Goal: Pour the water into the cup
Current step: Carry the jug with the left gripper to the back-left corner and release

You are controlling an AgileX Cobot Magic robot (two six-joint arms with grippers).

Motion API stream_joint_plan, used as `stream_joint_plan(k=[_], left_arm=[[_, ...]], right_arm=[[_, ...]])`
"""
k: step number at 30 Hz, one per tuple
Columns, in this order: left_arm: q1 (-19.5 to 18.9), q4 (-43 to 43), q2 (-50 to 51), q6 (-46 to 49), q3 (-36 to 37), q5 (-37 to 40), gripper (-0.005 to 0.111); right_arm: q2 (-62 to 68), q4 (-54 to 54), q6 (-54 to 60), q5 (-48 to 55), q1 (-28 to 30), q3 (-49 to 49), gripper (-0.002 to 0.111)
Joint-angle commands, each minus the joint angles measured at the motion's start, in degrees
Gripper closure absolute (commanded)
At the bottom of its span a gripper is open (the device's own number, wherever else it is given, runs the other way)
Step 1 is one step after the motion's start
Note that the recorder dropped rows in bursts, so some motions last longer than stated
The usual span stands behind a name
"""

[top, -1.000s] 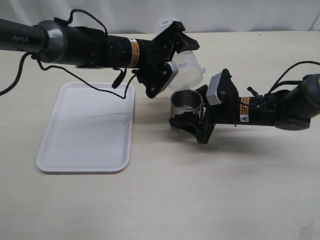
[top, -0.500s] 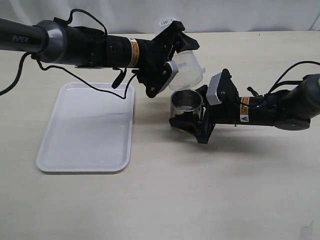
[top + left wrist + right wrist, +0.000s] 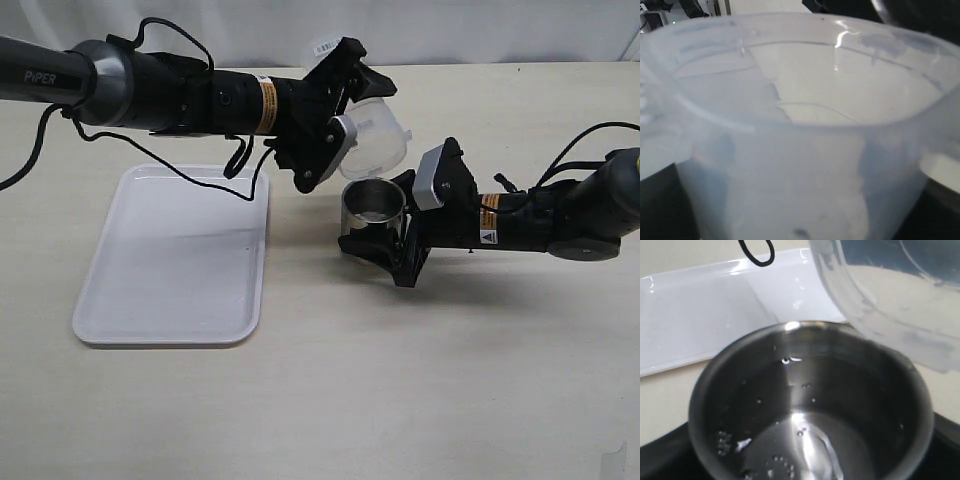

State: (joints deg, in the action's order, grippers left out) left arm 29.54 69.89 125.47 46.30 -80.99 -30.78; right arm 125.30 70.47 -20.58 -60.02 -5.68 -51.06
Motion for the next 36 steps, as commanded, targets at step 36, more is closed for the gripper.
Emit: stream_joint_plan(k=[36], left_arm=[[-13.67, -45.24, -0.51, -48.74, -0.44, -1.92, 0.107]], right_arm=[[-0.56, -2.28, 0.16, -2.28, 0.22, -0.24, 0.104]])
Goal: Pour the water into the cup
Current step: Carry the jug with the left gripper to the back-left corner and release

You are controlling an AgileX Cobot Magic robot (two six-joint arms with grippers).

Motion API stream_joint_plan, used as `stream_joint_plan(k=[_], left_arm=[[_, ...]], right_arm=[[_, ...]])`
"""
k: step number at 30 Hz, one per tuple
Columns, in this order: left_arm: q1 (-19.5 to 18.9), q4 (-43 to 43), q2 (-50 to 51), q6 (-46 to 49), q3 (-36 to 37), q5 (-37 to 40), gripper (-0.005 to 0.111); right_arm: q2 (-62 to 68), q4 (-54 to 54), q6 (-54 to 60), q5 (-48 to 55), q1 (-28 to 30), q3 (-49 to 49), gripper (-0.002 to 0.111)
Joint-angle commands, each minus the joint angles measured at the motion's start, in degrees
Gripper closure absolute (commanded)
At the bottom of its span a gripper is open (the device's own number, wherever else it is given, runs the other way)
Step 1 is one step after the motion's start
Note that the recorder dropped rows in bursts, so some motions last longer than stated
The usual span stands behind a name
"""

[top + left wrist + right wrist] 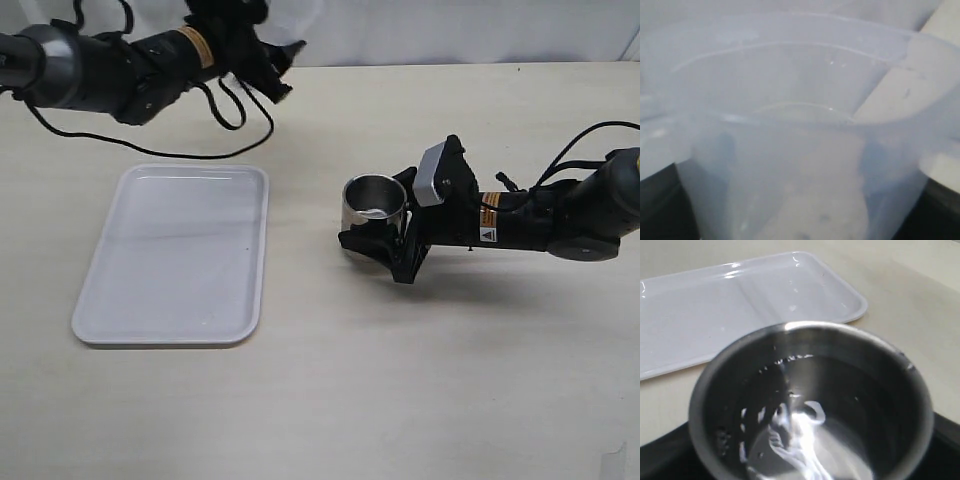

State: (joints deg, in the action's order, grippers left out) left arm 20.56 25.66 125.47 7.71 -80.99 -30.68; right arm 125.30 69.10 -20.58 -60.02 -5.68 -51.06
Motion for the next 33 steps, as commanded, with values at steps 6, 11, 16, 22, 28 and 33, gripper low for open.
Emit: stream_joint_plan(k=[6, 11, 16, 22, 28, 33], left_arm=[[-12.77, -1.0, -0.51, -21.82, -0.44, -3.05, 0.107], [-18.01, -1.14, -0.31, -23.18, -0.44, -4.12, 0.107], [-21.65, -3.77, 0.85, -23.26, -0.85, -5.2, 0.107], [-25.36, -2.22, 4.58, -29.09, -4.79, -5.0, 0.107], [-25.98, -2.22, 9.01, -30.16, -8.08, -4.48, 0.107], [-25.98, -2.33, 11.8, -30.16, -8.95, -5.25, 0.107]], right_arm=[[-0.56, -0.92, 0.16, -2.28, 0.22, -0.24, 0.104], [-0.56, -0.92, 0.16, -1.51, 0.22, -0.24, 0.104], [-0.56, -0.92, 0.16, -1.13, 0.22, -0.24, 0.104], [-0.56, -0.92, 0.16, -1.13, 0.22, -0.24, 0.104], [-0.56, -0.92, 0.16, -1.13, 0.22, -0.24, 0.104], [-0.56, -1.03, 0.16, -1.13, 0.22, -0.24, 0.104]])
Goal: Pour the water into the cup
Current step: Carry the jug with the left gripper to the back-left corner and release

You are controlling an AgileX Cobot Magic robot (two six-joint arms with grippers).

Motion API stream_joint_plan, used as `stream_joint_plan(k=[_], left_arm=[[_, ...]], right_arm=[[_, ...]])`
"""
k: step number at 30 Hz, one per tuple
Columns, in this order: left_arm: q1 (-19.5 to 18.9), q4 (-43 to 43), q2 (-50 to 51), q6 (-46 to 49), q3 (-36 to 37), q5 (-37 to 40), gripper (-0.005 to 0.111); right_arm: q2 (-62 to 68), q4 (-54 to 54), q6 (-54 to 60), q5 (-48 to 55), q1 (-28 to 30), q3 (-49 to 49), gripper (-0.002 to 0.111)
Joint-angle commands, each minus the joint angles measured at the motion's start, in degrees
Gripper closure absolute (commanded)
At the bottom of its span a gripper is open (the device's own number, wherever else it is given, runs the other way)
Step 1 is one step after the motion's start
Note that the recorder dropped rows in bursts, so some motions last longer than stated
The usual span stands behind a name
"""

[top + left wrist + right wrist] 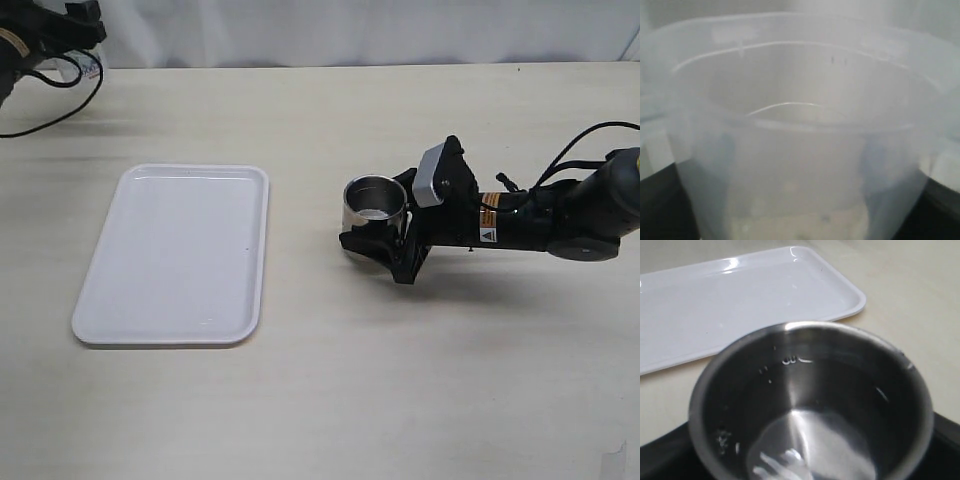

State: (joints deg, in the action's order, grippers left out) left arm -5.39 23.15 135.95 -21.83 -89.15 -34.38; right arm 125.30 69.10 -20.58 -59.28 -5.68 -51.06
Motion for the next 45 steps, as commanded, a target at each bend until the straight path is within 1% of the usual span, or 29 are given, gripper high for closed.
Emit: stream_joint_plan(k=[1, 12, 15, 30, 31, 32, 33, 34, 35, 36, 37, 38, 39, 40, 42, 45], left_arm=[[-0.02, 0.17, 1.46, -0.62, -0.78, -1.55, 0.107], [-0.02, 0.38, 2.42, 0.94, -0.78, 0.21, 0.107], [-0.02, 0.38, 2.78, 1.07, -0.78, 2.22, 0.107], [-0.02, 0.38, 3.99, 1.07, -0.78, 1.06, 0.106], [-0.02, 0.38, 3.99, 1.21, -0.78, 1.06, 0.099], [-0.02, 0.38, 3.99, 1.21, -0.78, 1.06, 0.094], [-0.02, 0.38, 3.99, 1.8, -0.78, 1.18, 0.077], [-0.02, 0.38, 3.99, 2.1, -0.78, 1.28, 0.069], [-0.02, 0.38, 3.99, 2.1, -0.78, 1.51, 0.044], [-0.02, 0.21, 3.99, 2.56, -0.78, 1.75, 0.029], [-0.02, 0.31, 3.99, 2.55, -0.78, 1.75, 0.017], [-0.02, 0.31, 3.88, 2.55, -0.78, 2.45, 0.01], [-0.02, 0.31, 3.87, 2.55, -0.78, 3.11, 0.007], [-0.02, 0.31, 3.87, 2.55, -0.78, 3.89, 0.007], [-0.02, 0.31, 3.87, 2.55, -0.78, 5.37, 0.007], [-0.02, 0.31, 3.52, 2.55, 0.02, 5.39, 0.007]], right_arm=[[-0.56, -1.03, 0.16, -1.86, 0.22, -0.24, 0.104], [-0.56, -1.17, 0.16, -1.86, 0.22, -0.24, 0.104], [-0.56, -1.17, 0.16, -1.86, 0.22, -0.24, 0.104], [-0.56, -1.17, 0.16, -1.86, 0.22, -0.24, 0.104], [-0.56, -1.17, 0.16, -1.86, 0.22, -0.24, 0.104], [-0.56, -1.17, 0.16, -1.86, 0.22, -0.24, 0.104], [-0.56, -1.17, 0.16, -1.86, 0.22, -0.24, 0.104], [-0.56, -1.17, 0.16, -1.86, 0.22, -0.24, 0.104], [-0.56, -1.17, 0.16, -1.86, 0.22, -0.24, 0.104], [-0.56, -1.17, 0.16, -1.86, 0.22, -0.24, 0.104], [-0.56, -1.17, 0.16, -1.86, 0.22, -0.24, 0.104], [-0.56, -1.17, 0.16, -1.86, 0.22, -0.24, 0.104], [-0.56, -1.17, 0.16, -1.86, 0.22, -0.24, 0.104], [-0.56, -1.17, 0.16, -1.86, 0.22, -0.24, 0.104], [-0.56, -1.17, 0.16, -1.86, 0.22, -0.24, 0.104], [-0.56, -1.17, 0.16, -1.86, 0.22, -0.24, 0.104]])
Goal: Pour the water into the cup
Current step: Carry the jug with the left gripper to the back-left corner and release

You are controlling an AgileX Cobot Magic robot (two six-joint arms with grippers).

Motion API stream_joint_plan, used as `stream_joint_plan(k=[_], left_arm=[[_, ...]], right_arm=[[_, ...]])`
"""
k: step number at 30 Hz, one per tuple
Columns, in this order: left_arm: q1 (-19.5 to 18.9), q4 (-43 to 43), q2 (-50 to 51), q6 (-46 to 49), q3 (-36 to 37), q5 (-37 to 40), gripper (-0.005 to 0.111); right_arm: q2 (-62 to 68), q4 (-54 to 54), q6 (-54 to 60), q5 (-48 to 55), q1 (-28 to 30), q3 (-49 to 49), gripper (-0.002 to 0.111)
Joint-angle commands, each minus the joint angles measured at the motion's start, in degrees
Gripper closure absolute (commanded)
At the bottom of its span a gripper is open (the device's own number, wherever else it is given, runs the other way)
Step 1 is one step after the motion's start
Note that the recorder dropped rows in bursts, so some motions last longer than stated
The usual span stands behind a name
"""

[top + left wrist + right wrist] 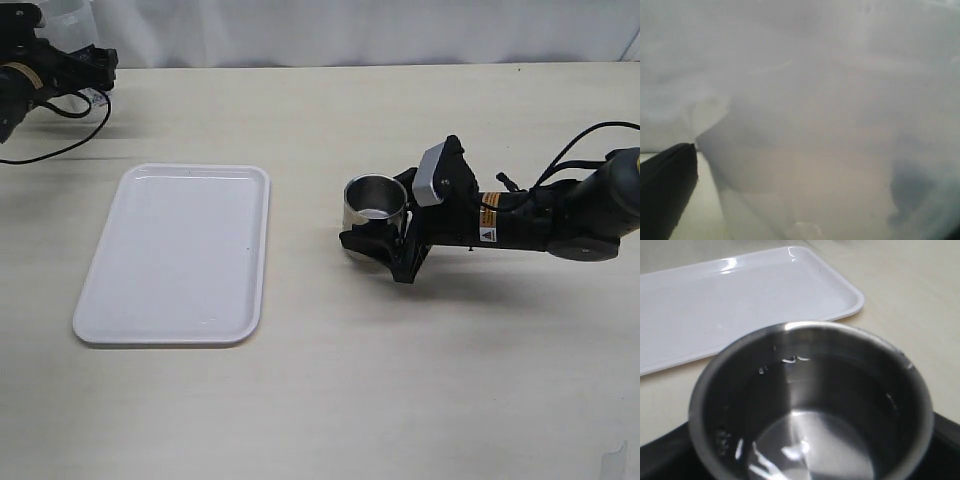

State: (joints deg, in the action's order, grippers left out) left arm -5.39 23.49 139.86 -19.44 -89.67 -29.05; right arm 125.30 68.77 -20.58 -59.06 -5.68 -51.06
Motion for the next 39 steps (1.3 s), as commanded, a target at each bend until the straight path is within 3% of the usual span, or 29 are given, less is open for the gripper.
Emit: stream_joint_plan(k=[1, 13, 24, 25, 27, 28, 29, 31, 34, 39], left_arm=[[-0.02, -0.03, -0.91, 0.16, 1.1, 0.05, 0.007], [-0.02, 1.41, -8.93, 0.18, 9.54, -0.17, 0.007], [-0.02, 2.87, -21.72, 0.06, 21.89, 0.54, 0.008], [-0.02, 2.87, -22.89, 0.06, 22.61, 1.2, 0.011], [-0.02, 2.63, -26.2, 0.06, 24.42, 3.09, 0.028], [-0.02, 2.52, -28.43, -0.07, 25.43, 4.38, 0.043], [-0.02, 2.39, -29.65, -0.07, 25.9, 4.68, 0.048], [-0.02, 2.39, -34.24, -0.07, 27.74, 7.91, 0.07], [-0.02, 2.39, -39.7, -0.07, 29.17, 12.58, 0.086], [-0.02, 2.39, -50.28, -1.82, 34.51, 12.78, 0.107]], right_arm=[[-0.56, -0.84, 0.16, -2.08, 0.22, -0.24, 0.104], [-0.56, -0.84, 0.16, -2.08, 0.22, -0.24, 0.104], [-0.56, -0.64, 0.16, -2.08, 0.22, -0.24, 0.104], [-0.56, -0.64, 0.16, -2.08, 0.22, -0.24, 0.104], [-0.56, -0.64, 0.16, -2.08, 0.22, -0.24, 0.104], [-0.56, -0.64, 0.16, -2.08, 0.22, -0.24, 0.104], [-0.56, -0.64, 0.16, -2.08, 0.22, -0.24, 0.104], [-0.56, -0.64, 0.16, -2.08, 0.22, -0.24, 0.104], [-0.56, -0.64, 0.16, -2.08, 0.22, -0.24, 0.104], [-0.88, -0.68, 0.16, -2.3, 0.22, -0.24, 0.104]])
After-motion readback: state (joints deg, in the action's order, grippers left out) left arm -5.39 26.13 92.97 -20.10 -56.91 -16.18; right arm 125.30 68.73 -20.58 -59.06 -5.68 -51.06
